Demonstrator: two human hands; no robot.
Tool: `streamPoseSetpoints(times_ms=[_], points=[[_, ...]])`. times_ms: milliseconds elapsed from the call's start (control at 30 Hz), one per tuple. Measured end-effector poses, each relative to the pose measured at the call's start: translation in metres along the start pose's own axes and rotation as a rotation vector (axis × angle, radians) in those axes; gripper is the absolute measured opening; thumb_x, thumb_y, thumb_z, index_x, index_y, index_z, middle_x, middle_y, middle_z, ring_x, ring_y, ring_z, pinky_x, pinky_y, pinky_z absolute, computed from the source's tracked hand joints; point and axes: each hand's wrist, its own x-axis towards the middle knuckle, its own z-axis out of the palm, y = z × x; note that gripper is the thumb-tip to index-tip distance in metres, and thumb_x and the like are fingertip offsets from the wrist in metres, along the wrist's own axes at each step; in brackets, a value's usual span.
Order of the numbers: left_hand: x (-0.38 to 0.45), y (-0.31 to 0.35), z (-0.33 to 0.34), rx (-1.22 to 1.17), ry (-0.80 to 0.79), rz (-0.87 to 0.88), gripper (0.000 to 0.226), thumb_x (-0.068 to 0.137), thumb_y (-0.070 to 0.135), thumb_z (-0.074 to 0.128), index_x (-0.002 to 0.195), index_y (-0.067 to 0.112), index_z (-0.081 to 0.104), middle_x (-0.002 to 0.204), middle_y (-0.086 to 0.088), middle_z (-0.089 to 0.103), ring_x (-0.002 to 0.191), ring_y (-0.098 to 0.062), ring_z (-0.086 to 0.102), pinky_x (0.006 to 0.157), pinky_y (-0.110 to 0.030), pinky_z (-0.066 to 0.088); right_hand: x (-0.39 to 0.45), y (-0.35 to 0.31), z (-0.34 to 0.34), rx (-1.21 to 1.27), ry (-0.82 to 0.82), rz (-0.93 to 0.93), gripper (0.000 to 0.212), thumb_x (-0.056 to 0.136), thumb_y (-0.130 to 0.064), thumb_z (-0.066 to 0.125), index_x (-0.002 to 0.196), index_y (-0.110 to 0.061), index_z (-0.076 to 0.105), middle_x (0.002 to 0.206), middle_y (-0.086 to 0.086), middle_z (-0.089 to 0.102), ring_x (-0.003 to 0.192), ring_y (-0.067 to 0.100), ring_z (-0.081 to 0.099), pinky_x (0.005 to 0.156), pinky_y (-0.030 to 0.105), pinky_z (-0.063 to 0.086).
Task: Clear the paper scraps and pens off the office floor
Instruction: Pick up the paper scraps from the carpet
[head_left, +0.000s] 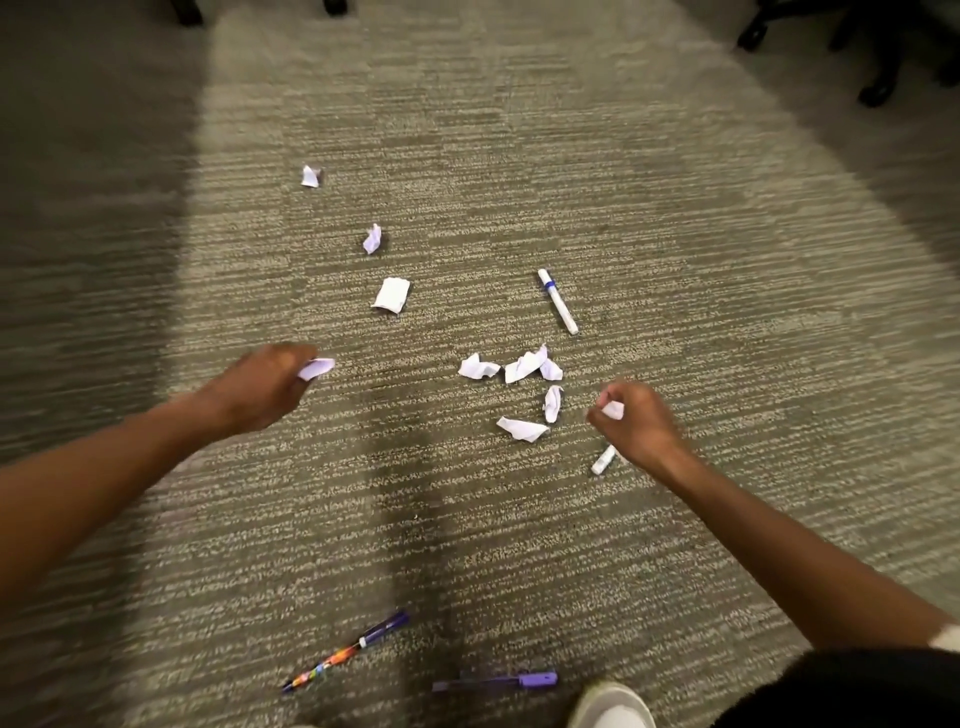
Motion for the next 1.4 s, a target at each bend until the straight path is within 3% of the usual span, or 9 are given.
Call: streamPoseSetpoints(times_ms=[300, 467, 767, 900, 1033, 1133, 1200, 1300, 1400], points=[[0.071, 0.087, 0.001, 0.108, -0.231, 0.15, 0.014, 0.097, 0.009, 0.045, 0.084, 0.013, 0.046, 0.093, -0.014, 0.059, 0.076, -0.022, 0.049, 0.069, -0.035, 0.041, 0.02, -0.021, 0.027, -0.015, -0.089, -0.08, 0.015, 0.083, -0.028, 0.072, 0.09, -0.02, 0.061, 0.136, 0.007, 0.05, 0.131, 0.027, 0.046, 0.114, 0.05, 0.034], [0.096, 0.119, 0.046, 0.119, -0.234, 0.113, 0.038, 0.092, -0.004, 0.04, 0.128, 0.003, 0.052, 0.138, -0.018, 0.05, 0.123, -0.03, 0.05, 0.109, -0.042, 0.041, 0.023, -0.007, 0.047, -0.005, -0.146, -0.046, 0.014, 0.087, -0.016, 0.068, 0.082, -0.026, 0.06, 0.14, 0.006, 0.046, 0.139, 0.028, 0.038, 0.117, 0.053, 0.028], [0.113, 0.125, 0.102, 0.193, -0.205, 0.061, 0.034, 0.092, 0.002, 0.045, 0.126, 0.003, 0.049, 0.143, -0.025, 0.038, 0.117, -0.033, 0.051, 0.105, -0.041, 0.047, 0.041, 0.002, 0.077, -0.014, -0.161, -0.105, 0.017, 0.084, -0.023, 0.071, 0.084, -0.023, 0.054, 0.136, -0.003, 0.047, 0.137, 0.021, 0.037, 0.115, 0.044, 0.029], [0.124, 0.12, 0.118, 0.194, -0.194, 0.029, 0.061, 0.09, 0.009, 0.057, 0.144, 0.011, 0.03, 0.145, -0.025, 0.033, 0.121, -0.035, 0.048, 0.106, -0.046, 0.045, 0.045, 0.009, 0.092, -0.11, -0.199, -0.182, 0.025, 0.084, -0.02, 0.071, 0.1, -0.021, 0.052, 0.124, -0.004, 0.046, 0.116, 0.017, 0.048, 0.092, 0.026, 0.038], [0.13, 0.117, 0.134, 0.115, -0.244, 0.011, 0.078, 0.088, 0.004, 0.058, 0.151, 0.021, 0.015, 0.148, -0.027, 0.029, 0.129, -0.039, 0.043, 0.107, -0.05, 0.043, 0.049, 0.02, 0.104, -0.233, -0.216, -0.21, 0.048, 0.087, -0.02, 0.069, 0.131, -0.025, 0.051, 0.134, 0.001, 0.041, 0.115, 0.018, 0.049, 0.097, 0.031, 0.046], [0.132, 0.116, 0.14, 0.1, -0.204, 0.03, 0.075, 0.085, -0.006, 0.051, 0.147, 0.022, 0.022, 0.142, -0.026, 0.036, 0.12, -0.034, 0.049, 0.098, -0.045, 0.049, 0.047, 0.026, 0.109, -0.291, -0.214, -0.275, 0.049, 0.091, -0.02, 0.064, 0.137, -0.027, 0.049, 0.132, 0.001, 0.042, 0.109, 0.019, 0.052, 0.092, 0.031, 0.048], [0.129, 0.114, 0.146, 0.102, -0.2, 0.001, 0.076, 0.084, -0.011, 0.045, 0.147, 0.024, 0.021, 0.153, -0.027, 0.024, 0.132, -0.038, 0.041, 0.108, -0.052, 0.042, 0.045, 0.029, 0.111, -0.288, -0.22, -0.303, 0.046, 0.092, -0.018, 0.062, 0.136, -0.025, 0.049, 0.13, 0.001, 0.044, 0.11, 0.021, 0.054, 0.093, 0.037, 0.05], [0.126, 0.112, 0.153, 0.022, -0.22, -0.07, 0.06, 0.096, 0.013, 0.039, 0.151, 0.024, 0.016, 0.16, -0.019, 0.015, 0.143, -0.037, 0.027, 0.117, -0.056, 0.022, 0.042, 0.029, 0.11, -0.252, -0.201, -0.323, 0.041, 0.092, -0.019, 0.062, 0.132, -0.022, 0.051, 0.127, 0.001, 0.047, 0.109, 0.021, 0.055, 0.092, 0.037, 0.05], [0.125, 0.109, 0.153, -0.077, -0.085, 0.009, 0.07, 0.094, 0.057, 0.026, 0.152, 0.018, 0.015, 0.157, -0.009, 0.028, 0.142, -0.027, 0.031, 0.116, -0.046, 0.024, 0.038, 0.029, 0.108, -0.192, -0.163, -0.318, 0.028, 0.094, -0.021, 0.059, 0.122, -0.018, 0.055, 0.122, 0.001, 0.048, 0.102, 0.016, 0.053, 0.084, 0.024, 0.043]])
